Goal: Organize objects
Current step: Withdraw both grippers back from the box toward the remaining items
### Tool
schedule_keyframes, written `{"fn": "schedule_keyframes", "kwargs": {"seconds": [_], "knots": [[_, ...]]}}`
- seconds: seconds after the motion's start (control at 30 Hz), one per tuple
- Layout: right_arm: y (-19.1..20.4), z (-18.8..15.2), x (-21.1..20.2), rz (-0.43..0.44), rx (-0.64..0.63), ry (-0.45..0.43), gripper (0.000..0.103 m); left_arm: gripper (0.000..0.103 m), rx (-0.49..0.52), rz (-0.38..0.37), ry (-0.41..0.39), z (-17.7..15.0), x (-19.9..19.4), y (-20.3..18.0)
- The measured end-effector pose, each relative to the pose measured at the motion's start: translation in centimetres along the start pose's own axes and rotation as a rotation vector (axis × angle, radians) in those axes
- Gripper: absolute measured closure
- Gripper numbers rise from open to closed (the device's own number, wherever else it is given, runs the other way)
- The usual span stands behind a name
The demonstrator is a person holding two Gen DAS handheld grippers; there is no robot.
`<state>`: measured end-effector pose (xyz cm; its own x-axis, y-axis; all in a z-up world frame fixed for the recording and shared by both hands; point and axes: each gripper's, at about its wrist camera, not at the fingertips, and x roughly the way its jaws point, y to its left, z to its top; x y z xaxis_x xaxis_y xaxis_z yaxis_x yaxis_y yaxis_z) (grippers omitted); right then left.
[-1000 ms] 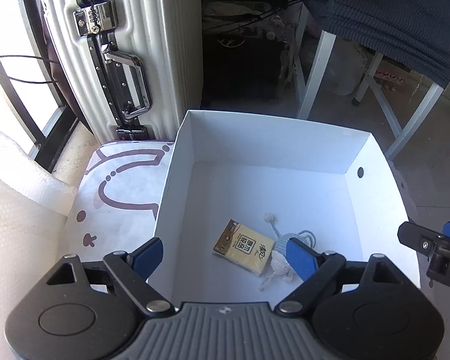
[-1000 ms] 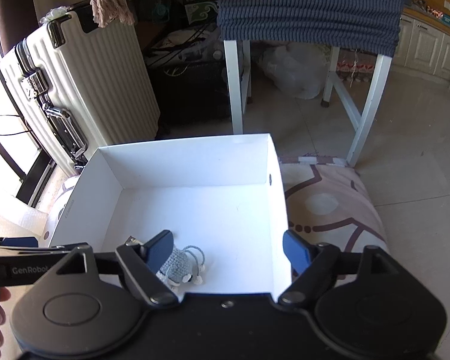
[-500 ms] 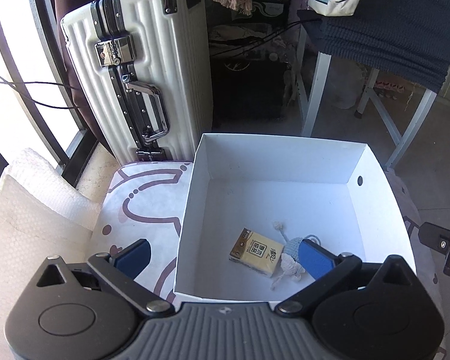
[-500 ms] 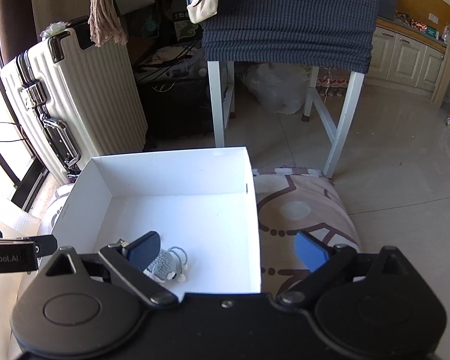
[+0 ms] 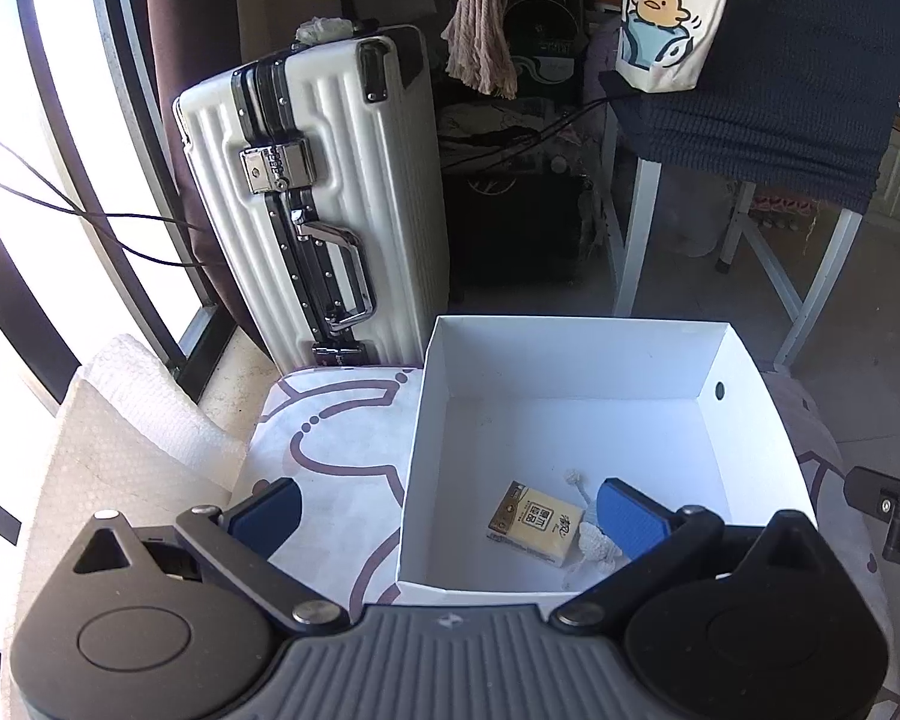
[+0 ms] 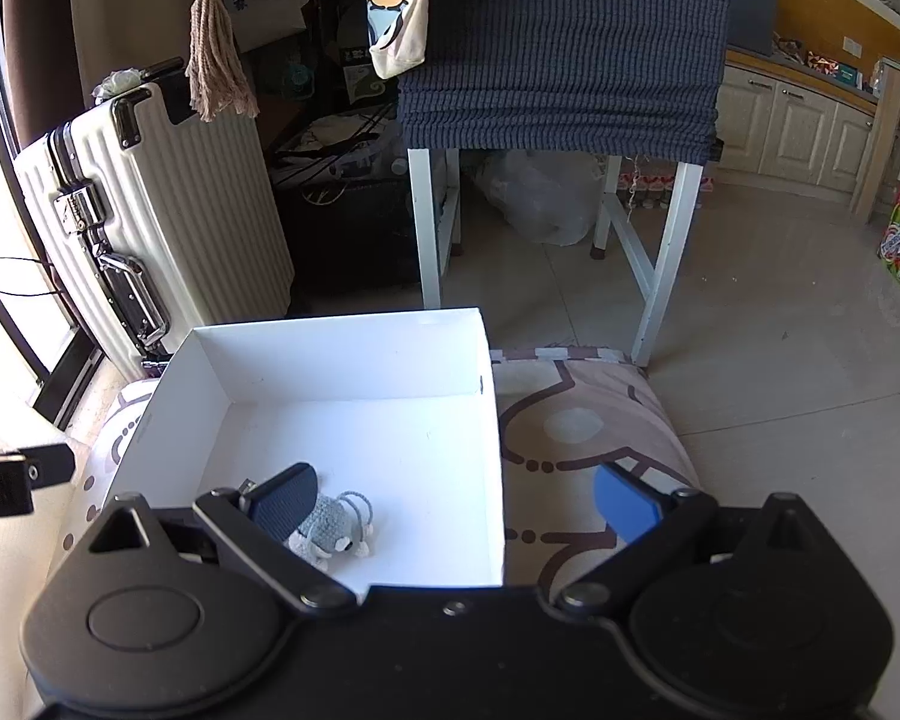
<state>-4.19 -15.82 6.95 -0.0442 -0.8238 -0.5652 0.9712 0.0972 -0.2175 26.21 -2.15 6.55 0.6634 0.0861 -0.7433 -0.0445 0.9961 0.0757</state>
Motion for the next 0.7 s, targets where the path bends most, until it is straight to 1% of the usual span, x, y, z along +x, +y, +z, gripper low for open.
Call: {"fn": "schedule_keyframes", "kwargs": {"seconds": [0.13,0.3,0.5,0.7], "knots": [[-0.3,-0.7,-1.2,0.006,0.017,-0.008,0.003,0.000,0.031,0.021,-0.017,-0.9,-1.6,0.0],[-0.3,-1.9,-3.0,0.000,0.007,-0.019,0.003,0.000,0.006,-0.007,-0.021,-2.2,-3.2,0.4],[-0.6,-3.2,-5.5,0.008,0.000,-0.049,0.003,0.000,0.004,-0.012,-0.027,-4.2,-4.9,0.6],[-1.1,-4.7,-7.0,0.010,-0.004,-0.056,0.003,0.000,0.012,-0.018,-0.046,-6.0,-6.4,0.8]]}}
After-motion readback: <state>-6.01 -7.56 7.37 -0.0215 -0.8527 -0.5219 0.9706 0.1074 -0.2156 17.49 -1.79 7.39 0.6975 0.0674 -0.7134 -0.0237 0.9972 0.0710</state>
